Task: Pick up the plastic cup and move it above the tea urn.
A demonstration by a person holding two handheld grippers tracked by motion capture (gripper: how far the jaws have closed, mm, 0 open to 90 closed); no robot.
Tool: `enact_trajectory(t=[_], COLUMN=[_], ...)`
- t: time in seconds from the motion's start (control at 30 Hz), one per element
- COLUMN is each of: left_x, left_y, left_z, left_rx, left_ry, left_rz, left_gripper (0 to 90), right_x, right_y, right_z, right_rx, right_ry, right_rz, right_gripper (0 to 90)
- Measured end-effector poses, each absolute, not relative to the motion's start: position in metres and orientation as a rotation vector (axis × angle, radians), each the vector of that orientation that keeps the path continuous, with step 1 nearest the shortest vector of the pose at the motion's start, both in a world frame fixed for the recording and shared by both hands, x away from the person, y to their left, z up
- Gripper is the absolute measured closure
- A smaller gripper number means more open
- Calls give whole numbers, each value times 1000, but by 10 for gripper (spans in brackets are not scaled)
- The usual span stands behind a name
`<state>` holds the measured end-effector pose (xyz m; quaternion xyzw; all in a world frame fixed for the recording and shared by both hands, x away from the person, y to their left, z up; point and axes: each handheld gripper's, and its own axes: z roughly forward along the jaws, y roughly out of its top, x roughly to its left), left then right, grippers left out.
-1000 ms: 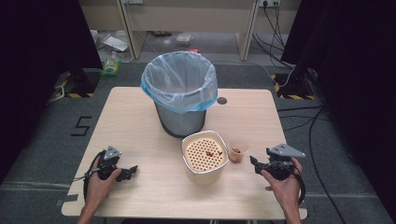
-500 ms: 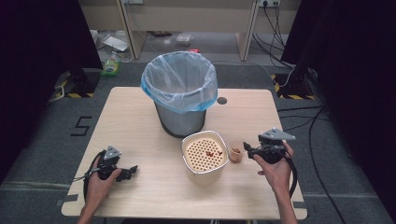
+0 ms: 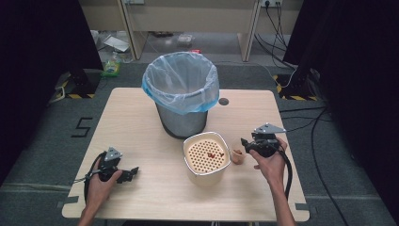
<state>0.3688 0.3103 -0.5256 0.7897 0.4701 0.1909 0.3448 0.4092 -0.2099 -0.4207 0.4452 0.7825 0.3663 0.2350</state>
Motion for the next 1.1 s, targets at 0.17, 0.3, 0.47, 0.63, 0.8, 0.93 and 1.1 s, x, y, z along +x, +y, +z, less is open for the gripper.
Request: enact_trajectory(t=[0.17, 0.3, 0.47, 0.63, 0.8, 0.93, 1.1], left_x=[369, 369, 369, 369, 369, 369, 369], left_y=[310, 310, 310, 310, 310, 310, 310], left_z=[-526, -526, -526, -526, -526, -526, -526], left_rx=[2051, 2051, 2051, 2051, 2051, 2051, 2051], left_ry=[1221, 1221, 1221, 1220, 1221, 1221, 1221], left_rz=[496, 496, 496, 496, 496, 496, 496], left_gripper=[0, 0, 0, 0, 0, 0, 0], right_x=[414, 415, 417, 420, 424, 427, 426], right_y=[-207, -205, -206, -205, -206, -206, -206], right_z=[-425, -429, -434, -439, -443, -448, -448], right_rx=[1216, 1211, 1212, 1220, 1239, 1250, 1233], right_ry=[2171, 2193, 2217, 2240, 2260, 2280, 2290], right_rz=[984, 967, 952, 945, 942, 926, 944], right_gripper=[545, 591, 650, 682, 710, 739, 794])
